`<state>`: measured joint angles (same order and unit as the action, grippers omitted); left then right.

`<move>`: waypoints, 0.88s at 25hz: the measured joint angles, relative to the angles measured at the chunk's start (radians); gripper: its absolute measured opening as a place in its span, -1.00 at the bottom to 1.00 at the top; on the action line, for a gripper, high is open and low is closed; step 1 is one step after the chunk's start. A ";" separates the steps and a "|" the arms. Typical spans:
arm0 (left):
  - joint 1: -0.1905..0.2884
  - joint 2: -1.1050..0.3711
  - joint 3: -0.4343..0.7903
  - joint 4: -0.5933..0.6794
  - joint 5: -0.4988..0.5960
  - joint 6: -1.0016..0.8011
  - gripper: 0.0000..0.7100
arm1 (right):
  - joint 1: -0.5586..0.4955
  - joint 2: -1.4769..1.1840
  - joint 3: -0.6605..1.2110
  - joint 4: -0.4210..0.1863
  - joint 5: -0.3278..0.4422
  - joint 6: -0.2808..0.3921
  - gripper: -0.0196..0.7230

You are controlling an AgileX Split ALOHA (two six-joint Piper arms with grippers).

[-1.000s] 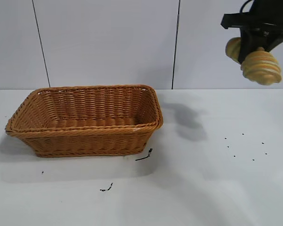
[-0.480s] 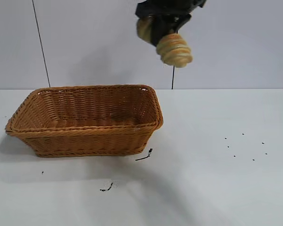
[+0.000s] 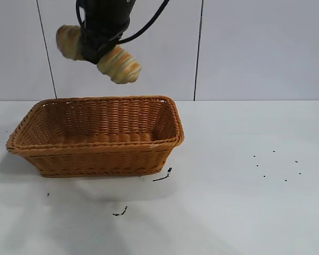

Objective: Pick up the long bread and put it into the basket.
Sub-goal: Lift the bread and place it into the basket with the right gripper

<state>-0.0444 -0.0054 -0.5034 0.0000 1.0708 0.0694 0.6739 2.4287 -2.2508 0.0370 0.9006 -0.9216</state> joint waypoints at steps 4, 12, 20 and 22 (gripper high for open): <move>0.000 0.000 0.000 0.000 0.000 0.000 0.96 | 0.000 0.053 0.000 0.010 -0.034 -0.003 -0.58; 0.000 0.000 0.000 0.000 0.000 0.000 0.96 | -0.002 0.079 0.000 0.060 -0.059 -0.003 -0.13; 0.000 0.000 0.000 0.000 0.000 0.000 0.96 | -0.009 0.051 0.000 0.064 -0.061 0.045 0.89; 0.000 0.000 0.000 0.000 0.000 0.000 0.96 | -0.020 0.021 0.000 0.066 -0.053 0.117 0.91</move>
<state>-0.0444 -0.0054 -0.5034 0.0000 1.0708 0.0694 0.6540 2.4499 -2.2508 0.1033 0.8481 -0.8047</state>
